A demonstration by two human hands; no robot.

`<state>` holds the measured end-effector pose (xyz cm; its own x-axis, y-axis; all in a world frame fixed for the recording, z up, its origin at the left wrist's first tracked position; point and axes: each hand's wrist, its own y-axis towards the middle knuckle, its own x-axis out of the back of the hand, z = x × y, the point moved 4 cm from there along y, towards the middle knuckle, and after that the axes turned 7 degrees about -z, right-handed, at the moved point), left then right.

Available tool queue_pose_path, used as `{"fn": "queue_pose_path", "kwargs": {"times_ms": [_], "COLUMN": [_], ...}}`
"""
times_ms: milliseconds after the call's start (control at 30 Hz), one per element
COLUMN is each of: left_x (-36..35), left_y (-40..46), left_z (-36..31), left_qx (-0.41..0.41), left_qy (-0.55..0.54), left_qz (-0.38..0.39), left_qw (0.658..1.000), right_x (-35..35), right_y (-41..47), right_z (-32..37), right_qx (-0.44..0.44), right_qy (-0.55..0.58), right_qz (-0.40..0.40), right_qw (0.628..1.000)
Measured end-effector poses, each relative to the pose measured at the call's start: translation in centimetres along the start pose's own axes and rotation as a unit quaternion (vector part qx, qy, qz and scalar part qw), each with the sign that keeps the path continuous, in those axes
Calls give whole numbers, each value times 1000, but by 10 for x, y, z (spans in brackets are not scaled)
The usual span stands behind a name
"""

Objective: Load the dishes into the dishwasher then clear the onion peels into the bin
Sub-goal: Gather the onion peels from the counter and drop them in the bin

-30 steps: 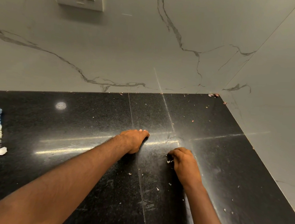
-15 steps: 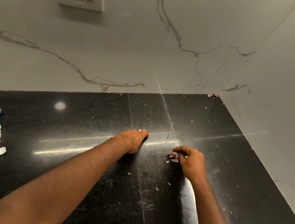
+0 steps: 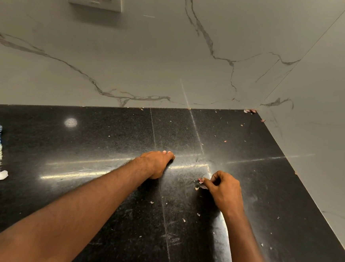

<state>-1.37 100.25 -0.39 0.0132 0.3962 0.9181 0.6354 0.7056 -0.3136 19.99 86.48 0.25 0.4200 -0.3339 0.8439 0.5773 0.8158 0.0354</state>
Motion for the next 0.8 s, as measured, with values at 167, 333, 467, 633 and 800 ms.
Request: {"fn": "queue_pose_path", "kwargs": {"times_ms": [167, 333, 467, 633, 800], "left_x": [-1, -1, -1, 0, 2], "left_y": [0, 0, 0, -1, -3], "left_z": [0, 0, 1, -1, -4], "left_qx": [4, 5, 7, 8, 8], "left_qy": [-2, -5, -3, -4, 2], "left_qz": [4, 6, 8, 5, 3], "left_qw": [1000, 1000, 1000, 1000, 1000], "right_x": [-1, 2, -13, -23, -26], "right_y": [4, 4, 1, 2, 0], "right_z": [-7, -18, -14, -5, -11], "right_qx": [11, -18, -27, 24, 59], "right_qy": [2, -33, -98, -19, -42], "right_qz": [57, 70, 97, 20, -17], "right_qw": [998, 997, 990, 999, 997]}}
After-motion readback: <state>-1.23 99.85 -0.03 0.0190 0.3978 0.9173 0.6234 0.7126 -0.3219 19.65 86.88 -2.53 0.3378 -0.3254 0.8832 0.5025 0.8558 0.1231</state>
